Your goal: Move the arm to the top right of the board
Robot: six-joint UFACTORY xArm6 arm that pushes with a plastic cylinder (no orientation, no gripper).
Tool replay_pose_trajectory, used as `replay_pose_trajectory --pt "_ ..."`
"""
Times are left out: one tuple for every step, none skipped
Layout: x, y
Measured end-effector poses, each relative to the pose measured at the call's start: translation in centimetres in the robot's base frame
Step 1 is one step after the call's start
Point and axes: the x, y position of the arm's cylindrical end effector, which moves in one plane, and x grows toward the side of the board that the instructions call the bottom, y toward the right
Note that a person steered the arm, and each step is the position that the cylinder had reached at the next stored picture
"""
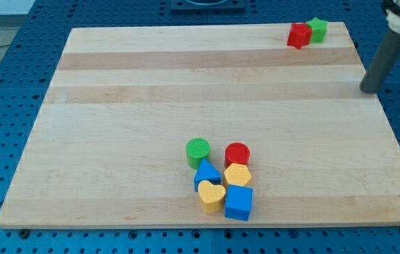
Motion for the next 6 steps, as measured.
replay_pose_trajectory --pt "-2.5 3.7" --pt "-5.7 5.0" --pt "-10.9 5.0" --pt "-17.4 5.0" --pt "-18.0 4.2" --pt "-17.9 1.9"
